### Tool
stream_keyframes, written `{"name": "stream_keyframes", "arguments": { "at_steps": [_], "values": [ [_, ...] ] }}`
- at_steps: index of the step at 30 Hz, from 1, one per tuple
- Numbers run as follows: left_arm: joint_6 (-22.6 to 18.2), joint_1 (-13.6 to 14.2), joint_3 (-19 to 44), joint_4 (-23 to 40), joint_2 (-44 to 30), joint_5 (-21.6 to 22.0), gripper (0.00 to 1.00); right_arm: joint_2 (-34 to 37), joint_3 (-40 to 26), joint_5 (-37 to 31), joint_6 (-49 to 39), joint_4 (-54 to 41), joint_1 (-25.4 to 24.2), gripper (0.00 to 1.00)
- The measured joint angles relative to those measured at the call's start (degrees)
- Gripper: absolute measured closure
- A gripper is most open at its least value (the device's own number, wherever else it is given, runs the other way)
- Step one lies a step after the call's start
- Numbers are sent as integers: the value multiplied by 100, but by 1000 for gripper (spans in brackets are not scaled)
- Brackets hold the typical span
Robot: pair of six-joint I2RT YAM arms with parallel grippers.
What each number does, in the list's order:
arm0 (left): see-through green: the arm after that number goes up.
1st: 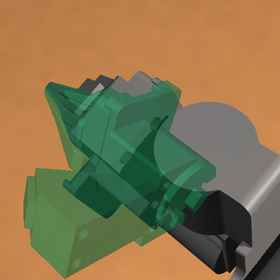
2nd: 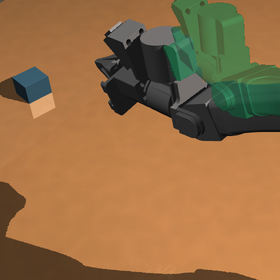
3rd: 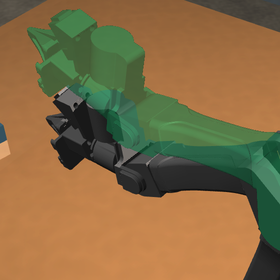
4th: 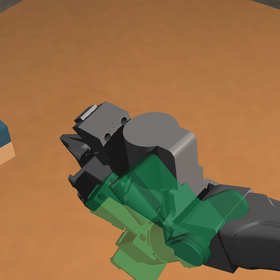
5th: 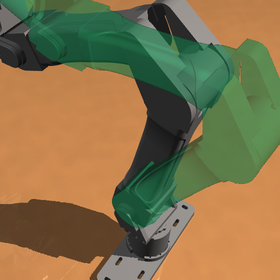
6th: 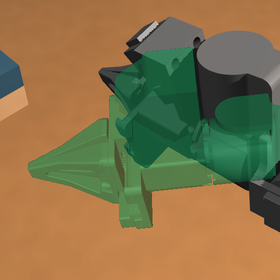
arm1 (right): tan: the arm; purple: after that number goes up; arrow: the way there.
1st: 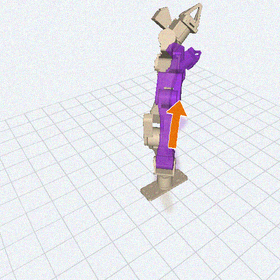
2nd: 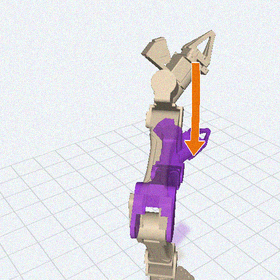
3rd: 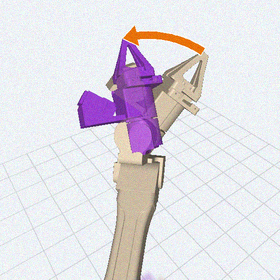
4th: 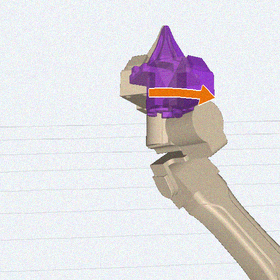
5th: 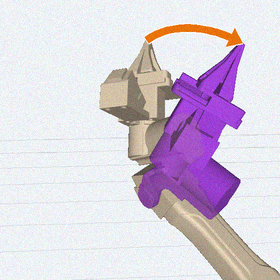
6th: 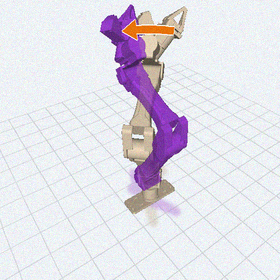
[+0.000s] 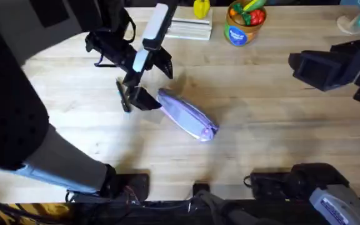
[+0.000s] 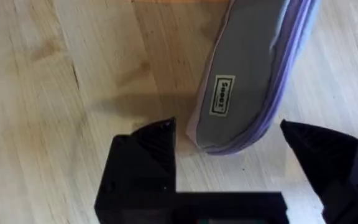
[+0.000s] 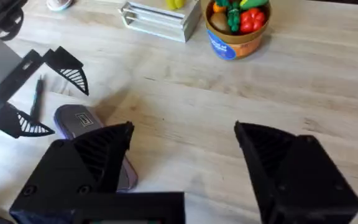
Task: Unzip the bag, pick up the pens from the table one at a time and place them inside, then zip the bag closed.
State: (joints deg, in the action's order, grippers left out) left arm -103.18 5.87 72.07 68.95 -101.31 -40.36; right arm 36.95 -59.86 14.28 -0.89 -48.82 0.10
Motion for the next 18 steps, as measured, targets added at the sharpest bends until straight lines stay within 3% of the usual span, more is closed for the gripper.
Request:
{"name": "stream_keyframes", "arguments": {
  "at_steps": [5, 6, 11, 12, 18],
  "values": [
    [5, 0, 0, 47, -149, -17, 8, 1, 0, 0, 0, 0, 0, 9],
    [-1, -2, 0, 66, -153, -17, 73, 0, 0, 0, 0, 0, 0, 9],
    [2, 0, 0, 117, -153, -44, 829, 2, 0, 0, 0, -3, 0, 9],
    [-26, 3, 0, 108, -153, -44, 923, 1, 0, 1, 0, -8, 0, 9],
    [-17, 22, 0, 101, -153, -42, 956, 2, -2, 262, 410, -81, 0, 9]
  ]
}}
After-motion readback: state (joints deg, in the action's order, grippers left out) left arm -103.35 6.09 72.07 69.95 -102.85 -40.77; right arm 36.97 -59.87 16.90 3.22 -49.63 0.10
